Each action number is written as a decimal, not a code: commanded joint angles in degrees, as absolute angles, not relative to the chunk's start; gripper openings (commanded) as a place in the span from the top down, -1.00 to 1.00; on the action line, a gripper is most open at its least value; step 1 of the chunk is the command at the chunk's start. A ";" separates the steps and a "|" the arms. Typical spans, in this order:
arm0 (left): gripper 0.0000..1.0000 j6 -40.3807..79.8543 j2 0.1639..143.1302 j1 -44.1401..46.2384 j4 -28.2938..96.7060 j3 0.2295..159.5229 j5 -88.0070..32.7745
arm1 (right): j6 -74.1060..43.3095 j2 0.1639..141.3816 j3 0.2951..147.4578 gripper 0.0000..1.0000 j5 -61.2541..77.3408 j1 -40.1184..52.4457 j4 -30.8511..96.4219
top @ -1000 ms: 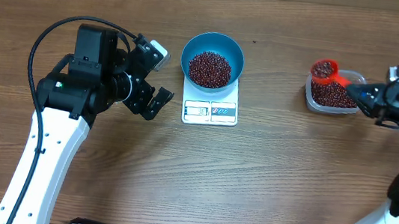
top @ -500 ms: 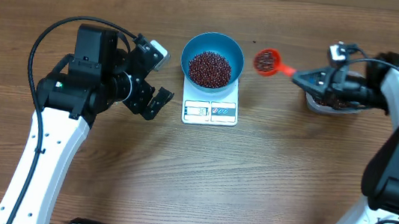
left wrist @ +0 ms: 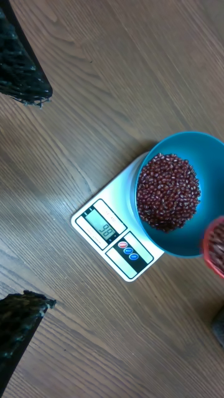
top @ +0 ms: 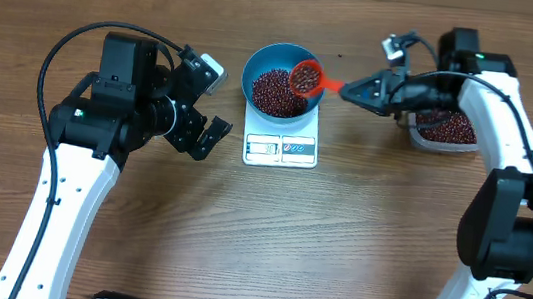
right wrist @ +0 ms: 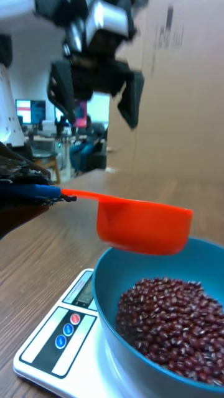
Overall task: Scoop item into bowl and weigh 150g on scale
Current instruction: 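Carry the filled red scoop left over the teal bowl, then tip the red scoop to pour beans into the teal bowl, then return the empty scoop right to the bean tub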
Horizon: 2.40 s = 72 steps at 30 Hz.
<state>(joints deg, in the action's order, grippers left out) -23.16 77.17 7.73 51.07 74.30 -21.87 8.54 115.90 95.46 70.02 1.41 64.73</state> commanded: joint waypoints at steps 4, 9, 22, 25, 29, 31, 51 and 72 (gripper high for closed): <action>-0.99 -24.69 77.58 7.53 50.94 74.22 -21.87 | -0.10 116.01 102.13 0.93 56.49 5.89 63.53; -0.99 -24.69 77.58 7.53 50.94 74.22 -21.87 | -0.25 115.35 108.14 0.92 45.52 9.45 65.25; -0.99 -24.69 77.58 7.53 50.94 74.22 -21.89 | -0.19 115.09 118.74 0.93 11.70 20.29 71.46; -0.99 -24.67 77.58 7.53 50.94 74.22 -21.89 | -0.19 115.09 118.74 0.93 6.11 22.79 71.48; -0.99 -24.69 77.58 7.53 50.96 74.22 -21.89 | 0.05 115.09 118.74 0.92 -2.09 26.04 71.53; -0.99 -24.69 77.58 7.53 50.96 74.22 -21.87 | 0.10 115.09 118.74 0.93 -6.68 27.66 71.64; -0.99 -24.69 77.58 7.53 50.94 74.22 -21.89 | 1.78 114.93 118.76 0.93 -10.70 31.42 71.22; -0.99 -24.69 77.58 7.53 50.94 74.22 -21.89 | 1.96 106.61 118.76 0.92 12.62 20.14 71.37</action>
<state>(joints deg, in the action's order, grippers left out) -23.16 77.17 7.73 51.07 74.30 -21.87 1.69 110.83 116.97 8.64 21.71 71.40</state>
